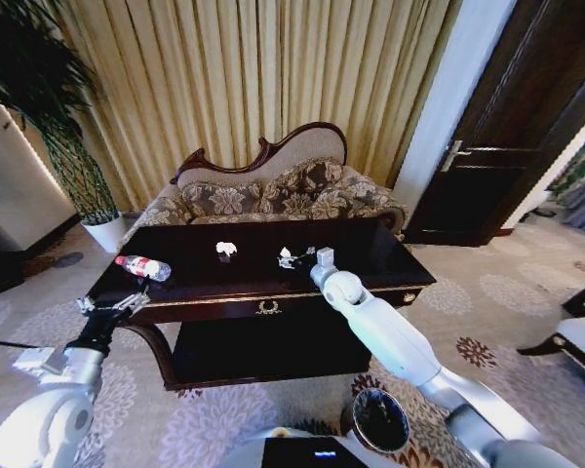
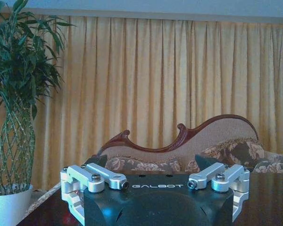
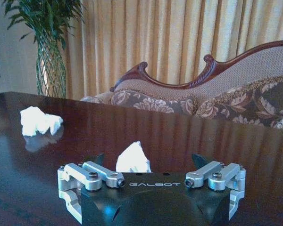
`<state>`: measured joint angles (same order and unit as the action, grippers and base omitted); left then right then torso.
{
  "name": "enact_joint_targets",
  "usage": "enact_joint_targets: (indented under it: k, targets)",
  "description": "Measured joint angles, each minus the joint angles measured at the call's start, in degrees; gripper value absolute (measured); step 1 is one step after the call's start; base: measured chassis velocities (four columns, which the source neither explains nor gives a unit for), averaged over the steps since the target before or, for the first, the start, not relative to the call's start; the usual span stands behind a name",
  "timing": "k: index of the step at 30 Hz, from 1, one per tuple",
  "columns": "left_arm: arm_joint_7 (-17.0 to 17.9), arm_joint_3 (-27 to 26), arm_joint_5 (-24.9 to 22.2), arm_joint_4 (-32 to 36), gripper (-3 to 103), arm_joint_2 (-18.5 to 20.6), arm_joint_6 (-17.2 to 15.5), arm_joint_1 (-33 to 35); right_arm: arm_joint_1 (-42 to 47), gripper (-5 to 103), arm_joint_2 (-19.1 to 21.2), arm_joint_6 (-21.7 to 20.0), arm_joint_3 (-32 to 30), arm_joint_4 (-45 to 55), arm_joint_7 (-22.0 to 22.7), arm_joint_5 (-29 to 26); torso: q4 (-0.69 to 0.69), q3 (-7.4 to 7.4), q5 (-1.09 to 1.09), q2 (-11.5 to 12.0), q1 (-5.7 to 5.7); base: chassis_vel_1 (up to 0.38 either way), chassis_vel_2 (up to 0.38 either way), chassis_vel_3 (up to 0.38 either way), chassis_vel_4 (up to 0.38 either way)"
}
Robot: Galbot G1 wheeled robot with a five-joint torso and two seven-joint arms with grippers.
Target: Move to the front of the table and place the trash on the table into the trash bin.
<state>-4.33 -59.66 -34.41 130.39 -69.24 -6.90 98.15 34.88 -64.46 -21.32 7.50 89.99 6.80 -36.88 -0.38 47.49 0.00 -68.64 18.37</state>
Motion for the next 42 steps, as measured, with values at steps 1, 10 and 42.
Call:
enact_joint_targets:
  k: [1, 10, 42]
  targets:
    - [-0.1, 0.0, 0.0, -0.1, 100, 0.0, 0.2, 0.0, 0.0, 100, -0.1, 0.0, 0.1, -0.4, 0.0, 0.1, 0.0, 0.0, 0.0, 0.0, 0.0, 0.0, 0.0, 0.0, 0.0]
    - [-0.5, 0.0, 0.0, -0.5, 100, -0.1, 0.5, -0.1, 0.6, 88, -0.5, 1.2, 0.1, -1.9, 0.0, 1.2, 0.01, 0.0, 0.0, 0.0, 0.0, 0.0, 0.0, 0.0, 0.0]
    - [-1.1, -0.3, -1.1, -1.2, 100, 0.2, 1.4, -0.5, 7.0, 1, 1.0, 1.7, -9.2, 8.6, 0.0, 0.5, 0.01, 0.0, 0.02, 0.0, 0.0, 0.0, 0.0, 0.0, 0.0]
